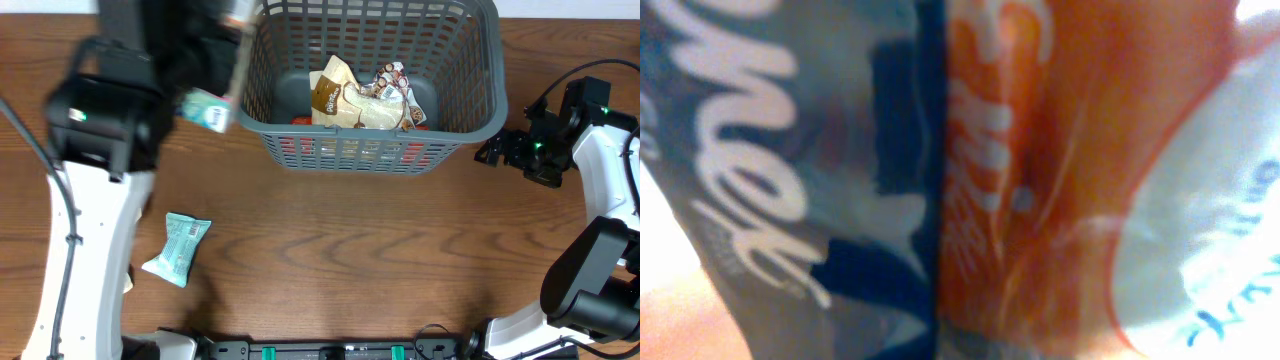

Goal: Pack container
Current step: 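Close the left gripper on the Kleenex multipack and lift it, then carry the Kleenex box into the basket and open the left gripper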

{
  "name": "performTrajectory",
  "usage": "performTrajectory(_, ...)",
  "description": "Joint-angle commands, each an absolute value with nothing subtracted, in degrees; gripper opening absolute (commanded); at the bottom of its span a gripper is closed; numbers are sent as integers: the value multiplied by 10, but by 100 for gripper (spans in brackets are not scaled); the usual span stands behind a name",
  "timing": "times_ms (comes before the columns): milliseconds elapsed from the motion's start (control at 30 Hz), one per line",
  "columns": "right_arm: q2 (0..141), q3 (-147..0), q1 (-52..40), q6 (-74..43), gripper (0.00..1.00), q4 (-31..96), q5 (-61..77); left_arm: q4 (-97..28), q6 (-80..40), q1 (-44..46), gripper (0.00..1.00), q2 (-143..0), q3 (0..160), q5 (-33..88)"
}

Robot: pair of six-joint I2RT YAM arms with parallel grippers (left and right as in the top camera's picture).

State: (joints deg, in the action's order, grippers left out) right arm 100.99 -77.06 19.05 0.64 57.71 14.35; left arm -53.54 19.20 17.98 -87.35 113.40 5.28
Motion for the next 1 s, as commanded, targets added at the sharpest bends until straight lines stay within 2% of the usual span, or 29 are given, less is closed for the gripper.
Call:
performTrajectory(0, 1001, -768, 183, 14, 99, 577, 142, -524, 303, 240, 6, -861, 1145, 5)
performTrajectory(167, 1001, -768, 183, 14, 99, 580, 142, -495, 416, 293, 6, -867, 1145, -1)
performTrajectory(500, 1001, -768, 183, 14, 99, 579, 142, -370, 655, 300, 6, -932, 1145, 31)
performTrajectory(733, 1001, -768, 183, 14, 99, 579, 142, -313, 690, 300, 6, -1035, 1145, 74)
performTrajectory(967, 1001, -768, 183, 14, 99, 580, 142, -356, 689, 300, 6, -1109, 1145, 81)
